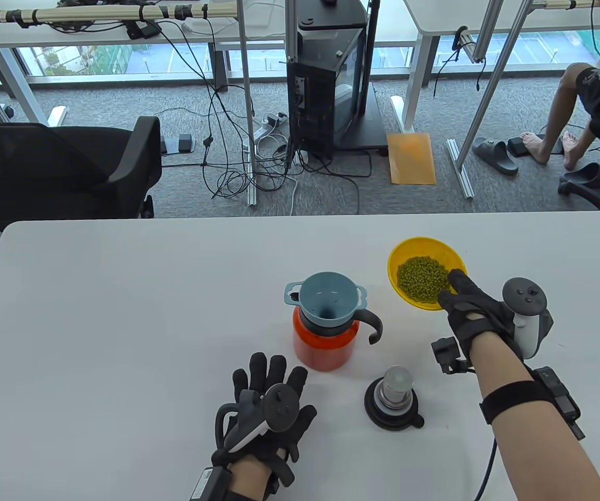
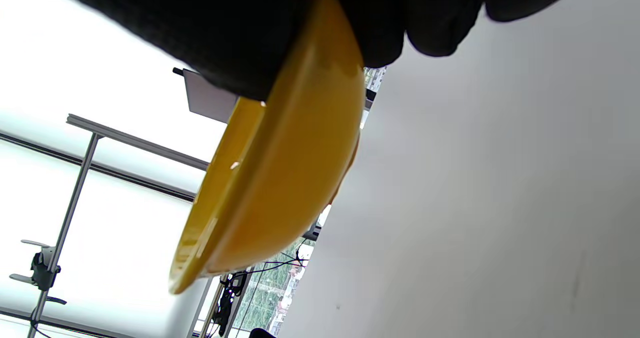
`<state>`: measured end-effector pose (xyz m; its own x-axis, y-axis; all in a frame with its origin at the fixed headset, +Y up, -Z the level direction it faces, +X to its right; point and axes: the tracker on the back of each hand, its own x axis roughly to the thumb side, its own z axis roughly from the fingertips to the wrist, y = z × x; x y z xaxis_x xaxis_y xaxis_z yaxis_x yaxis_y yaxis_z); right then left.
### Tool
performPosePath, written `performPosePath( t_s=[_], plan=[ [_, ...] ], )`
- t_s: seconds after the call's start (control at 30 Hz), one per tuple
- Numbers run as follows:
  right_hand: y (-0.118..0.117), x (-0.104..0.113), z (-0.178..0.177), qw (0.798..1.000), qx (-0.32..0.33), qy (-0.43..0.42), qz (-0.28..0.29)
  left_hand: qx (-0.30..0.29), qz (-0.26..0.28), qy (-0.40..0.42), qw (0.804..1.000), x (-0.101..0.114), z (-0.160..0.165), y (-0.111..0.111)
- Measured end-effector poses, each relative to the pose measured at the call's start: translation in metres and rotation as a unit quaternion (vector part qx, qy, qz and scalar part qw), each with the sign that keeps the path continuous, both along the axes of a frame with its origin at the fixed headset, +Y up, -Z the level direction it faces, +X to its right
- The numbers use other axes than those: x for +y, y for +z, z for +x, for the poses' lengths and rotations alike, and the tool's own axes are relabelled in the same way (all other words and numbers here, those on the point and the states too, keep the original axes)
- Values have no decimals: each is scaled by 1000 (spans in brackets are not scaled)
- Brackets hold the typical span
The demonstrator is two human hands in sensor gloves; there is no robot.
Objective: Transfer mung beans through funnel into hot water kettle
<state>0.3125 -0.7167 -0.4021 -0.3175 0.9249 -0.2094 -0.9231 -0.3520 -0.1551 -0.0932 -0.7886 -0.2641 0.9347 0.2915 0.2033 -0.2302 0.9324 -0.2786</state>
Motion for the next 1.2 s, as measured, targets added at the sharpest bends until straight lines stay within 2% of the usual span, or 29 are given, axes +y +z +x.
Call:
performPosePath(
  t_s=[0.2,0.43,0.83,1.2],
  plan=[
    [-3,46,-20,999,39,2,35,-1,1,2,1000,0,0,0],
    [-2,82,-56,995,74,17,62,-2,5,9,1000,0,0,0],
    [5,99,-114,986,140,47,77,0,12,23,1000,1,-2,0],
    [9,99,-138,974,185,94,97,-4,15,25,1000,1,-2,0]
  ],
)
